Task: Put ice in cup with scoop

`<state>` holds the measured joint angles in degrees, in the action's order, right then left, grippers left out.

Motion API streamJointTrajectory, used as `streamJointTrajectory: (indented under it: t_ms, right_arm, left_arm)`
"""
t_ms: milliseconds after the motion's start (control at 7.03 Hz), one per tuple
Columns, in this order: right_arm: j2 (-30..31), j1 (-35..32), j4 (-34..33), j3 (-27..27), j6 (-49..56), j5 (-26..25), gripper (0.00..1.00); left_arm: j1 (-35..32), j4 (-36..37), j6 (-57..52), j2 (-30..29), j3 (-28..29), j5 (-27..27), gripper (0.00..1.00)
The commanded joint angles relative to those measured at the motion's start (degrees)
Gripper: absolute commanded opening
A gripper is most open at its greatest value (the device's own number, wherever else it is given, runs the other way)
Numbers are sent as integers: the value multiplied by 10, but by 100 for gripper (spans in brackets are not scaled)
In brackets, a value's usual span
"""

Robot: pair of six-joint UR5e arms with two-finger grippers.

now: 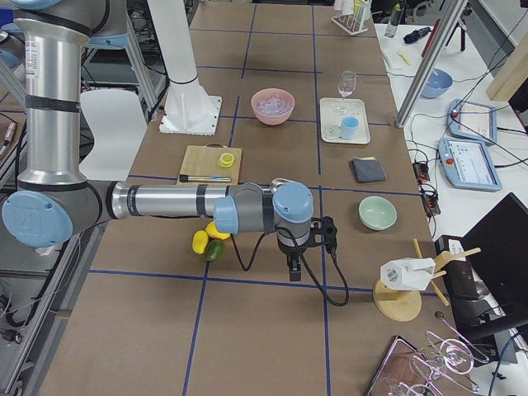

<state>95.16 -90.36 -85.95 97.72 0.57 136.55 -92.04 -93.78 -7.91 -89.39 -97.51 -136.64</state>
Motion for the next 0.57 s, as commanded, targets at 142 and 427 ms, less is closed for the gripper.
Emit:
streamJointTrajectory:
  t_ms: [142,427]
  right_arm:
    - [-3,0,3,-2,1,12,100]
    - [-5,13,3,3,0,12,100]
  left_arm:
    - [5,-158,37,-25,43,-3,100]
    - [48,-239,38,-25,36,-2,100]
